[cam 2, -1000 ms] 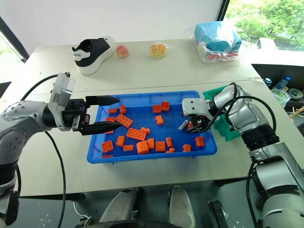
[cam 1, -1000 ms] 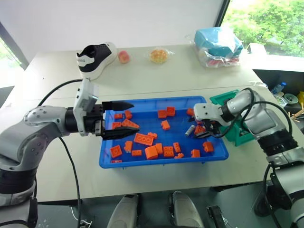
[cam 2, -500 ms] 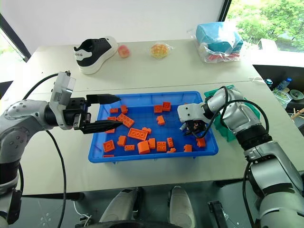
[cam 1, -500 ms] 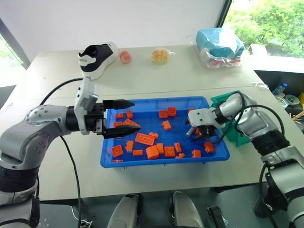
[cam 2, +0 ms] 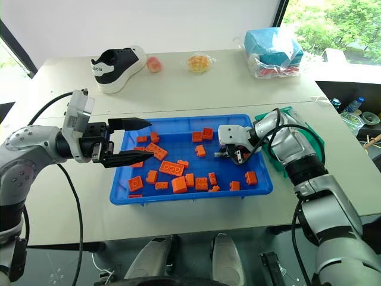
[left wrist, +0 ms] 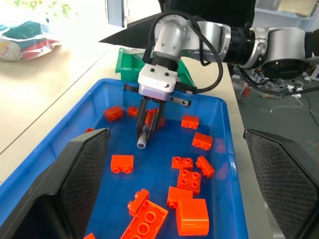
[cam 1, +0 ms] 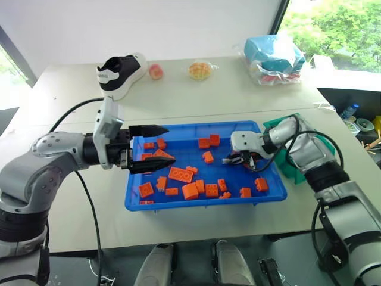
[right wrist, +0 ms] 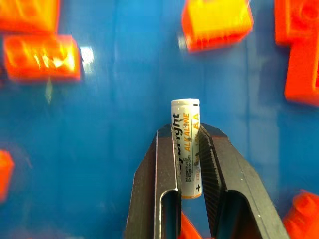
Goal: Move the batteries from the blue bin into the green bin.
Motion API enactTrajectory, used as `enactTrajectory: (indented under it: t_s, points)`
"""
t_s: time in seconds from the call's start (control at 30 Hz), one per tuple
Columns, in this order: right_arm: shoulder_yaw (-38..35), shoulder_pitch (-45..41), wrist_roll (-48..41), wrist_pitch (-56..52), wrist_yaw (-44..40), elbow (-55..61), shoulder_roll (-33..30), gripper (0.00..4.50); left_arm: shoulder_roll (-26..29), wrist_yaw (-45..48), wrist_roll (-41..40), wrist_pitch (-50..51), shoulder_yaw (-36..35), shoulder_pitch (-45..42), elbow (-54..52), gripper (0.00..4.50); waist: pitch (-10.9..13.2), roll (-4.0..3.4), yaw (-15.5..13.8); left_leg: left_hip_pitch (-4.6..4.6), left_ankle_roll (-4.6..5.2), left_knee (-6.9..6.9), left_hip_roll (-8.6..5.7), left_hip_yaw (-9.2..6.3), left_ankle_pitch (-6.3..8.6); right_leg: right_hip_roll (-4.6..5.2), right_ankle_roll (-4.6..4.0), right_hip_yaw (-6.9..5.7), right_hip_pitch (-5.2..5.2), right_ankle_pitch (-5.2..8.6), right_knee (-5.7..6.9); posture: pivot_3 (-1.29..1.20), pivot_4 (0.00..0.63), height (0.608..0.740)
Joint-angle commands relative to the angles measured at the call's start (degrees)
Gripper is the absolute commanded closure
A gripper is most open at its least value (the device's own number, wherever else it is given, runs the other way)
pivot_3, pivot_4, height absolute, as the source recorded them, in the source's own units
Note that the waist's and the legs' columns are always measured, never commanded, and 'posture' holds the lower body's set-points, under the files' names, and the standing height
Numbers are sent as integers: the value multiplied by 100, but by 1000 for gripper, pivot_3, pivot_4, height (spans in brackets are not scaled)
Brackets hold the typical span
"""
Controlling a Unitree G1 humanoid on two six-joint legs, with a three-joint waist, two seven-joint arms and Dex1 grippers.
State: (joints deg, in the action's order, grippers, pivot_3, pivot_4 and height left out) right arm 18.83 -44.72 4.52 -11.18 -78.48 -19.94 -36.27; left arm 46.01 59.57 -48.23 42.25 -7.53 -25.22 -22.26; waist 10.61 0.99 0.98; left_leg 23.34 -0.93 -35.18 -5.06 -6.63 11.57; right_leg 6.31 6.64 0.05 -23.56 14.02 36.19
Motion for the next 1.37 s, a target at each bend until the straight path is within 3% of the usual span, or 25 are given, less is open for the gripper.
enactTrajectory:
  t_s: [0.03, 0.23, 0.43, 0.57, 0.67, 0.7, 0.83, 0.93, 1.07, 1.2, 1.37]
  points:
    - [-1046, -24, -742, -1392, 874, 1103, 271, 4463, 51, 33, -56, -38, -85, -138, -35, 0, 6, -9, -6, 5, 0, 0, -1, -1, 0, 0, 0, 0, -6, 0, 1, 0, 150, 730]
    - [-2824, 208, -941, -3890, 2921, 2942, 179, 4463, 28, 134, 3, -74, 1, -188, 97, 0, 12, -20, -129, 16, 0, 1, -9, -5, 0, 8, -1, -1, -14, 0, 2, 0, 150, 730]
    - [-3557, 1266, -730, -5049, 3745, 4079, -659, 4463, -50, 280, 136, -174, 140, -283, 365, 0, 12, -19, -181, 23, 3, 2, -15, 3, 2, 19, -12, -3, -14, 7, -8, 0, 150, 730]
    - [-3791, 1891, -855, -5346, 3935, 4373, -924, 2595, -94, 377, 179, -197, 180, -428, 599, 0, 13, -23, -112, 23, 7, 2, -11, 16, 3, 22, -17, 1, -17, 11, -9, 0, 150, 730]
    - [-3997, 1986, -1007, -5170, 4006, 4448, -961, 902, -66, 452, 238, -227, 160, -551, 786, 0, 13, -23, -29, 22, 8, 0, -4, 17, 2, 21, -17, 2, -16, 11, -6, 0, 150, 730]
    - [-4191, 1974, -1152, -5192, 3936, 4474, -959, 586, -44, 476, 253, -238, 136, -573, 826, 0, 14, -24, -27, 21, 8, 0, -4, 17, 2, 20, -17, 1, -16, 11, -6, 0, 150, 730]
    - [-5061, 2084, -2078, -5525, 3283, 4781, -1123, 586, 88, 501, 258, -183, -25, -591, 961, 0, 15, -24, -39, 22, 12, 1, -6, 15, 4, 16, 4, 0, -14, 4, -7, 0, 150, 730]
    - [-6437, 2997, -2928, -5504, 1925, 4749, -1692, 586, 369, 515, 61, 3, -430, -520, 1094, 0, 19, -20, -129, 28, 24, 1, -9, 3, 12, 18, 14, -11, -10, 10, -13, 0, 150, 730]
    - [-7345, 4379, -3357, -5227, 841, 4504, -2109, 586, 703, 698, 16, 64, -702, -265, 1133, 0, 18, -21, -167, 23, 42, -5, -11, 14, 24, 22, 16, -10, -2, 11, -19, 0, 150, 730]
    - [-7699, 5600, -3392, -4615, 161, 4361, -2222, 586, 929, 831, 48, 70, -896, 13, 1119, 0, 17, -25, -163, 8, 42, -9, -4, 20, 26, 32, -6, -8, 22, 25, -36, 0, 150, 730]
    - [-7682, 5527, -3748, -4483, 412, 4389, -2158, 586, 1094, 975, 124, -10, -1027, 177, 1201, 0, 18, -25, -126, 5, 25, -12, 3, 39, 36, 50, -6, -7, 19, 25, -41, 0, 150, 730]
